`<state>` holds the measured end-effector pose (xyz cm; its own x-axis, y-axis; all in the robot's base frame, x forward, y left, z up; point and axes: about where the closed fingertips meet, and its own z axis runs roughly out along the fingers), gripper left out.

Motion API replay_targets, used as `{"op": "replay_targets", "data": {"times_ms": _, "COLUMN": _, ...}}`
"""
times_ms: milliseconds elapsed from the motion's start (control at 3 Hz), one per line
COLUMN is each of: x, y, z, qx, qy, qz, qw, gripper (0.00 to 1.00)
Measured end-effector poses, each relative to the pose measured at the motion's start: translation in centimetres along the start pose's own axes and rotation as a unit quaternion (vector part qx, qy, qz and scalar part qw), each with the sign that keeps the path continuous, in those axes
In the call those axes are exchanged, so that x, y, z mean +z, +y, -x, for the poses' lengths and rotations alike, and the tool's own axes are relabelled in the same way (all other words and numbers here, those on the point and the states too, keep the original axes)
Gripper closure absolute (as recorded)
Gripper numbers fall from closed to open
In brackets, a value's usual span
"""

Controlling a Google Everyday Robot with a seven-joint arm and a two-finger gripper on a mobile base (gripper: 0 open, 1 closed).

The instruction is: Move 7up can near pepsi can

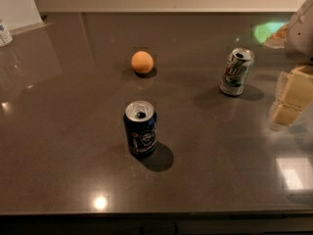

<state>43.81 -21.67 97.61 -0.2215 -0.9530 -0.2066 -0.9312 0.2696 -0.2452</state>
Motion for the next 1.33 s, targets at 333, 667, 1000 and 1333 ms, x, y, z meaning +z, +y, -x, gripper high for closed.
{"op": "replay_targets", "data": {"times_ms": 333, "x": 0.0, "y": 0.0, "z": 0.0, "qx": 0.0, "qy": -0.001, "qz": -0.001, "qw": 1.0, "gripper": 0.0}}
{"op": "replay_targets", "data": {"times_ms": 667, "x": 0.1, "y": -1.2, "z": 0.2, "qx": 0.009, "qy": -0.021, "qz": -0.017, "qw": 0.9996, "gripper": 0.0}}
{"op": "replay_targets", "data": {"times_ms": 1000, "x": 0.5, "y": -2.9, "z": 0.1, "qx": 0.027, "qy": -0.051, "qz": -0.033, "qw": 0.9978, "gripper": 0.0}}
{"op": "replay_targets", "data": {"times_ms": 1333, "x": 2.2, "y": -5.2, "z": -0.3, "qx": 0.055, "qy": -0.09, "qz": -0.037, "qw": 0.9937, "gripper": 0.0}}
